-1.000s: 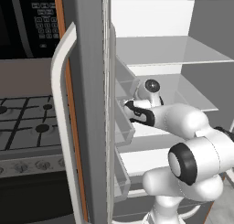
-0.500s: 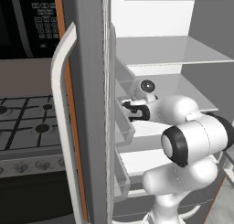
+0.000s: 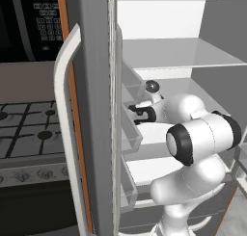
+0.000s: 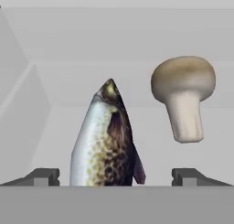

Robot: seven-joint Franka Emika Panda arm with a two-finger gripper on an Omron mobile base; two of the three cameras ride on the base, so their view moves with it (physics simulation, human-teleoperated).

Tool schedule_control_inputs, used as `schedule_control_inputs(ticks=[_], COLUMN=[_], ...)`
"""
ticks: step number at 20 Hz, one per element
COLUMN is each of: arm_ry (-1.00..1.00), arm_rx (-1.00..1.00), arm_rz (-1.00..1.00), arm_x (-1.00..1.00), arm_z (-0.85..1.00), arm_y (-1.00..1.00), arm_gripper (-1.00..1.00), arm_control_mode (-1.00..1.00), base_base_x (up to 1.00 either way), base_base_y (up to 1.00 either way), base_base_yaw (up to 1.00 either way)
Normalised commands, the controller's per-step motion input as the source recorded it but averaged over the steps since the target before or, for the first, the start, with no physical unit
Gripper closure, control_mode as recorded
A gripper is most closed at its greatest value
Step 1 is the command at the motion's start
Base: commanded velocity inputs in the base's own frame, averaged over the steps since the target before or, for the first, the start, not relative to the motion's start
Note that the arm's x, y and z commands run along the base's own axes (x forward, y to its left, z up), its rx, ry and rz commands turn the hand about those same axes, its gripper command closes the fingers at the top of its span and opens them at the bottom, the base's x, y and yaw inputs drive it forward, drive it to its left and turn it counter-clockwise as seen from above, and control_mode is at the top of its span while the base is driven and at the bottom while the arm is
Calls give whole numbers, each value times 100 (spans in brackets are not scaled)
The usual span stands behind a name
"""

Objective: Place one mushroom and one fish in each tupperware on the nearby counter, to pack two identical lunches.

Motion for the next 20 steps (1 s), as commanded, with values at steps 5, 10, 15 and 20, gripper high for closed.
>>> schedule_control_inputs(ticks=[5,10,15,20], arm_ry=[16,10,0,0], arm_rx=[0,0,1,2], arm_rz=[-11,-12,-8,0], arm_x=[-46,-48,-69,-98], arm_z=[-77,-65,-41,-7], arm_y=[-20,-21,-42,-37], arm_gripper=[100,100,100,100], arm_control_mode=[-100,-100,-100,-100], base_base_x=[0,0,0,0], base_base_y=[0,0,0,0], base_base_yaw=[0,0,0,0])
